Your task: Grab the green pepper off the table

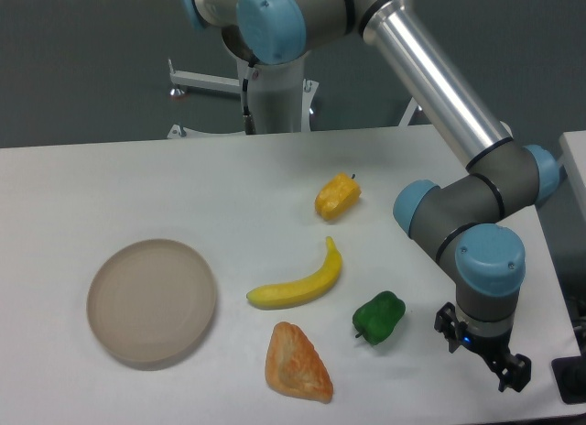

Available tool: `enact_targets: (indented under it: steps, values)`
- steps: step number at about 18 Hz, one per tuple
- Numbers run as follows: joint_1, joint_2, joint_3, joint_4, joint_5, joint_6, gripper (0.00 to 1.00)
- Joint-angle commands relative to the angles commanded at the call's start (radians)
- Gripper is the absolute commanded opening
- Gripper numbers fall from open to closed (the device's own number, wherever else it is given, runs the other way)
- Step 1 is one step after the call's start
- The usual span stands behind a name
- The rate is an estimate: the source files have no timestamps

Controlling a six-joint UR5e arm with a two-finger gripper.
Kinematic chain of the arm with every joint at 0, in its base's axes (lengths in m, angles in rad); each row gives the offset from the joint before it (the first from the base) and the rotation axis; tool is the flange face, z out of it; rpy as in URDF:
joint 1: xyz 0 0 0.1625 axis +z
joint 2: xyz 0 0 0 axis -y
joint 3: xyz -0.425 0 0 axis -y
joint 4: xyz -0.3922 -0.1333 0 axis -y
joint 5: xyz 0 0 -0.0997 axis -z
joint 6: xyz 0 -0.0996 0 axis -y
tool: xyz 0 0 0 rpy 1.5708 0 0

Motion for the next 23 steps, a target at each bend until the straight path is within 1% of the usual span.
enact_targets:
  steps: [9,14,17,20,22,23]
  values:
    - [0.000,-0.003,0.002,0.002,0.000,-0.002,1.00]
    - [0.000,-0.002,-0.008,0.000,0.000,0.002,1.00]
    - [0.000,0.011,-0.024,-0.014,-0.014,0.002,1.00]
    - [0.002,0.040,-0.064,-0.034,-0.038,-0.006,1.00]
    - [0.003,0.066,-0.093,-0.038,-0.075,-0.076,1.00]
    - [0.003,0.084,-0.119,-0.038,-0.098,-0.104,1.00]
